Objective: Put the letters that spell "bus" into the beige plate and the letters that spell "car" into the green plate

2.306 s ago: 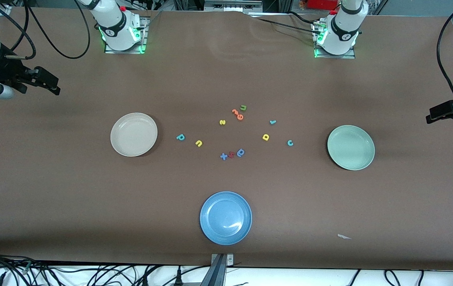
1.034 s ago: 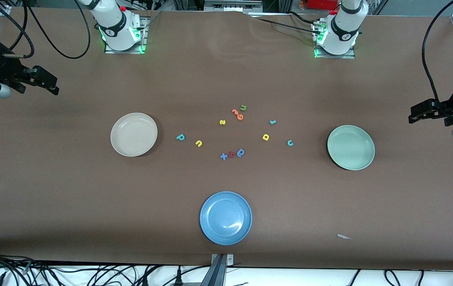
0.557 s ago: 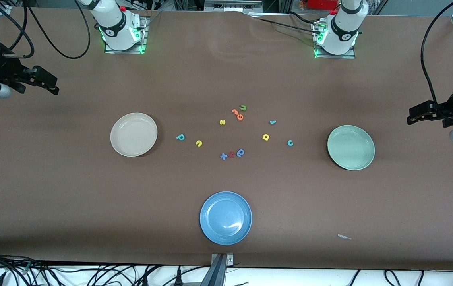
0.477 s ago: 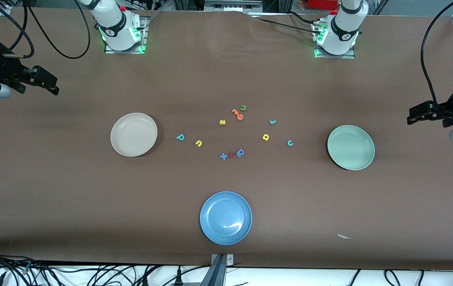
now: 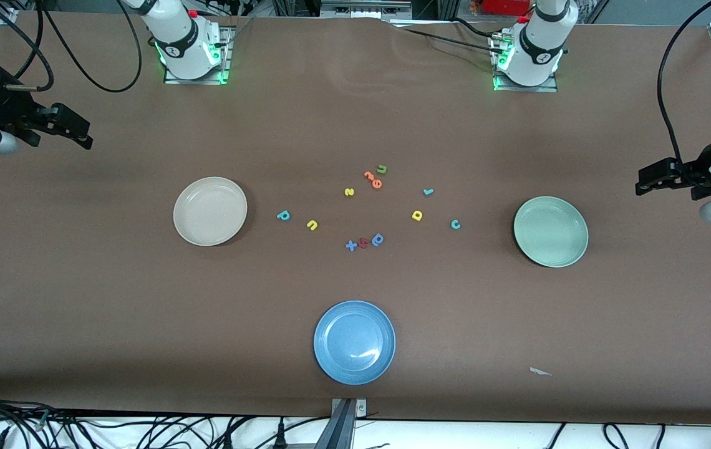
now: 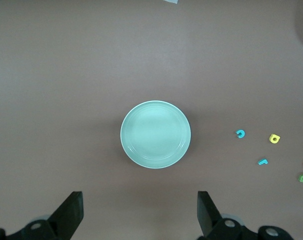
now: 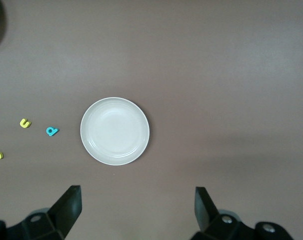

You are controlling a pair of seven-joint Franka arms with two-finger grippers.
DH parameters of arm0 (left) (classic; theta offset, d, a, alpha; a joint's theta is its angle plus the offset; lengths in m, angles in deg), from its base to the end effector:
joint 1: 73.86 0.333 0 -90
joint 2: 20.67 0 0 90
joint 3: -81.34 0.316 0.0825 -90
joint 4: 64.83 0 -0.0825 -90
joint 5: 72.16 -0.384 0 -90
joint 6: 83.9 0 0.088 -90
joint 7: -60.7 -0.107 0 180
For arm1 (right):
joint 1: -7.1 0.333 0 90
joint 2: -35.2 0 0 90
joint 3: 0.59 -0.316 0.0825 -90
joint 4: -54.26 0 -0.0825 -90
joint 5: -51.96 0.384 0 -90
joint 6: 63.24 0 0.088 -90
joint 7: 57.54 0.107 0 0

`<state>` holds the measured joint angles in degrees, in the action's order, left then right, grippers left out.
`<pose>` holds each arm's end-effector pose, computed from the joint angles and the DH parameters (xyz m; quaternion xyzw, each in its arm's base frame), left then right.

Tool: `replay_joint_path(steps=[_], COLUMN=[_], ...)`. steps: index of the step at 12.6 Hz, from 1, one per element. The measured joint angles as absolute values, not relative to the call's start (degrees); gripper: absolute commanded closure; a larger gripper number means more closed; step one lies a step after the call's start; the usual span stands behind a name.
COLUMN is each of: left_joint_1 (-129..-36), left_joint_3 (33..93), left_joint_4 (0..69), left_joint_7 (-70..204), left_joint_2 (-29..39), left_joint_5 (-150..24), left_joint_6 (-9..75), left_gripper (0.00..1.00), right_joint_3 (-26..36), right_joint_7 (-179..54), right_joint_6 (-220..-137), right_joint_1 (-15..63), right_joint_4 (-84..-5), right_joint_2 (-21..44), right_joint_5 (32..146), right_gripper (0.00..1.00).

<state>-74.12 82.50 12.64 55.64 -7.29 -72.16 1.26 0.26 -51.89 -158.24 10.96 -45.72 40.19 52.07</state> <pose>0.6155 0.0082 0.5830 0.9981 -0.0364 -0.0497 0.0002 0.5317 0.0278 0.5968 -0.9997 0.0231 0.0000 0.0016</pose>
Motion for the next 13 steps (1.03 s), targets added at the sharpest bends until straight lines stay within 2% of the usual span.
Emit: replay_joint_path(steps=[13], left_joint_1=[-74.2], left_joint_3=[82.4], left_joint_4=[12.8], left_joint_7=[55.6], left_joint_2=[-6.1], left_joint_5=[-72.2], left_joint_6=[1.2], left_gripper=[0.0], right_joint_3=[0.2], right_joint_7=[-51.9], right_joint_6=[-158.1], right_joint_1=[11.0], right_joint_4=[-45.7], right_joint_2=[40.2], right_joint_5=[52.1], right_gripper=[0.0])
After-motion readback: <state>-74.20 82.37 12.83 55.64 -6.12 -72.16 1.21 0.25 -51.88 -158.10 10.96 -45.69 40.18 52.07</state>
